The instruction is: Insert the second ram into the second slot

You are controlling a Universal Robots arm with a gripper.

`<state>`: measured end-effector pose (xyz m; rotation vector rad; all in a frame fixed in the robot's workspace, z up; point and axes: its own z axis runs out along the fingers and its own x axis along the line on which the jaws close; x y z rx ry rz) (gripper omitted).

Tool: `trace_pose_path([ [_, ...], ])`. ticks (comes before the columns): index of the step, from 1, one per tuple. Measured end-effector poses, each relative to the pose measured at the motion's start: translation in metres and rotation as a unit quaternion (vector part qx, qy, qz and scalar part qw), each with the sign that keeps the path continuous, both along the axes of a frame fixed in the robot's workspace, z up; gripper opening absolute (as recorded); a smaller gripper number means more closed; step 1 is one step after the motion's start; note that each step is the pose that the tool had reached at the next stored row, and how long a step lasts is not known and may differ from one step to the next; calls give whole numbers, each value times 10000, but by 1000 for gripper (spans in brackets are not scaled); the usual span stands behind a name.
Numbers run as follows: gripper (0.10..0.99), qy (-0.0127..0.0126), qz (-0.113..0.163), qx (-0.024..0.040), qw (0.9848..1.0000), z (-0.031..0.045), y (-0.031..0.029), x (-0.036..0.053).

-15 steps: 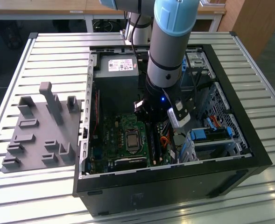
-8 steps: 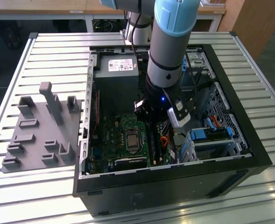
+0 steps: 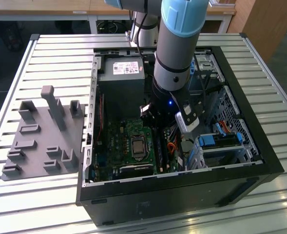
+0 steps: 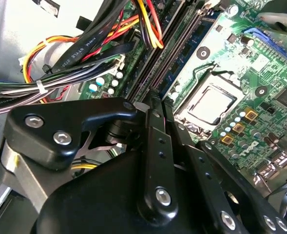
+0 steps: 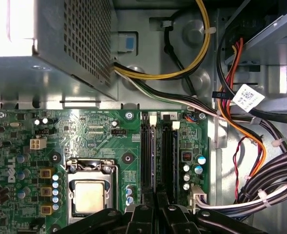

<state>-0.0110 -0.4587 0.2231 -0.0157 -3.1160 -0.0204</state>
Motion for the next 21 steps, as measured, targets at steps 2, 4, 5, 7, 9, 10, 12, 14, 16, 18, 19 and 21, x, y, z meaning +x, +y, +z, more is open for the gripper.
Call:
trace_pose_path([
  [2, 137, 3, 24, 0, 10000, -1, -2, 0],
  [4, 137, 12, 29, 0, 10000, -5, -3, 0],
  [5, 137, 18, 30, 0, 10000, -8, -4, 0],
  [7, 137, 30, 29, 0, 10000, -15, -4, 0],
  [9, 137, 40, 29, -1, 10000, -20, -6, 0],
  [10, 137, 41, 29, -1, 10000, -20, -6, 0],
  [12, 137, 41, 30, -1, 10000, -20, -5, 4],
  [14, 137, 41, 31, 0, 10000, -21, -5, 6],
  [16, 137, 41, 31, 0, 10000, -21, -6, 6],
  [18, 137, 41, 33, 1, 10000, -22, -6, 7],
  [19, 137, 41, 33, 0, 10000, -22, -7, 7],
  [21, 137, 41, 33, 0, 10000, -26, -8, 6],
])
